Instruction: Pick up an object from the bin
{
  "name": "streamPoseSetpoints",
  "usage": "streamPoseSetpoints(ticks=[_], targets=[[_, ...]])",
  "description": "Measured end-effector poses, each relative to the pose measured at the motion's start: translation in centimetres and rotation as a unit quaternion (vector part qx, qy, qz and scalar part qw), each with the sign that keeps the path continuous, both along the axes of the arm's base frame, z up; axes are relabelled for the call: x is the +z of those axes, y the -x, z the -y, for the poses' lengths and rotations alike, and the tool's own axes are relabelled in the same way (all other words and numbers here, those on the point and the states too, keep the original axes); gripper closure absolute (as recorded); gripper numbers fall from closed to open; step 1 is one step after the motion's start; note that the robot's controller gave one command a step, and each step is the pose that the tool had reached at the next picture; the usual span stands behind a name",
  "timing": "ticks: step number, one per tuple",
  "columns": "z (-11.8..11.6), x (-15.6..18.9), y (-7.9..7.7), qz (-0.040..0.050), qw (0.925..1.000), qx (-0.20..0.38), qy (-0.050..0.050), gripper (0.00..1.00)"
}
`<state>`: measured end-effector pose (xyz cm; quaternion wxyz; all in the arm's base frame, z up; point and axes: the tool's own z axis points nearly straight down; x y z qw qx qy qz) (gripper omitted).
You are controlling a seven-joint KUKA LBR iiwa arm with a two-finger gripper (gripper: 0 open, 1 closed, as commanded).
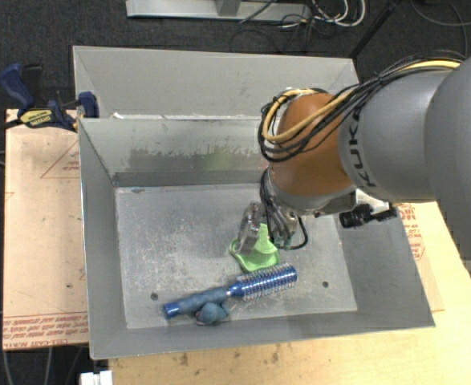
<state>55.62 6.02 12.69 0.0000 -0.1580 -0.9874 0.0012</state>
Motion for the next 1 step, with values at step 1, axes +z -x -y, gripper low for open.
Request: streamPoseSetpoints(ticks=[1], targets=[[-0.52,-0.17,-0.09,0.0004,1.0000,0.004,-0.002,0.00]])
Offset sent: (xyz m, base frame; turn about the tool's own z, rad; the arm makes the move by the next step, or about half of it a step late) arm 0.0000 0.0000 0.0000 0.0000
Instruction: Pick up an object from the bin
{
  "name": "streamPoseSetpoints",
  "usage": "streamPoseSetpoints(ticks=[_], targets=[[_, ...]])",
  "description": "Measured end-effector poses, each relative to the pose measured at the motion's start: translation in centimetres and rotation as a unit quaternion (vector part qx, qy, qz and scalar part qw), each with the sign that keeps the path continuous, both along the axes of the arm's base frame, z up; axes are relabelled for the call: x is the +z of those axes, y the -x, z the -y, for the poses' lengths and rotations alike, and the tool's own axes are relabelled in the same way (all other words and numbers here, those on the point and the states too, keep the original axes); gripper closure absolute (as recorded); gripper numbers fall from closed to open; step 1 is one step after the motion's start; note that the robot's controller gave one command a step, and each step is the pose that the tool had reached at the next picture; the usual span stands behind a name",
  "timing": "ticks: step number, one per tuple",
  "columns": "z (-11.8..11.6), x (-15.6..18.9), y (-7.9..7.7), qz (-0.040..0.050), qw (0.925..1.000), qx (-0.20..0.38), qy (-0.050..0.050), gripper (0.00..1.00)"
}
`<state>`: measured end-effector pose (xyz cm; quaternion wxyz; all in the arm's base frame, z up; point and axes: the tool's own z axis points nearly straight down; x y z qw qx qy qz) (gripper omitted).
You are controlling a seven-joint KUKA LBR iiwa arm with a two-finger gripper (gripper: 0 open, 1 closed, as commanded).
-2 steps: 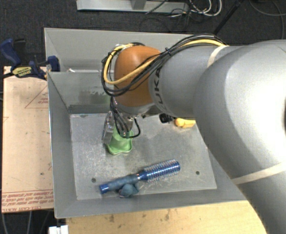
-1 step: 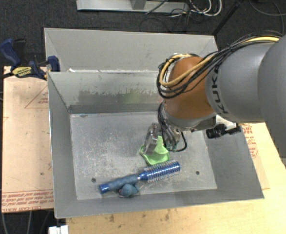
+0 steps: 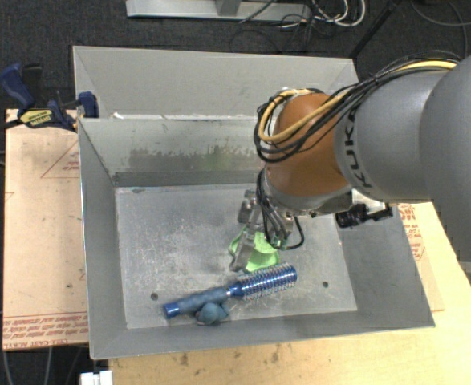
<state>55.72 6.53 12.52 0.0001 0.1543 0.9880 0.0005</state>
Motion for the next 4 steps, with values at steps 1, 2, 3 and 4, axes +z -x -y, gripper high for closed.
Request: streamPoseSetpoints(ticks=[1,2,3,4], targets=[[0.2,-5.5,5.5,-0.0006,1.0000,-0.004,-0.002,0.00],[0.9,-5.3,7.2,0.0057,0.9954,0.095,-0.001,0.00],[1.0,-5.4,7.3,0.0025,0.9955,0.095,-0.001,1.00],[0.9,9.2,6.4,0.0038,0.9960,0.089,0.000,1.00]])
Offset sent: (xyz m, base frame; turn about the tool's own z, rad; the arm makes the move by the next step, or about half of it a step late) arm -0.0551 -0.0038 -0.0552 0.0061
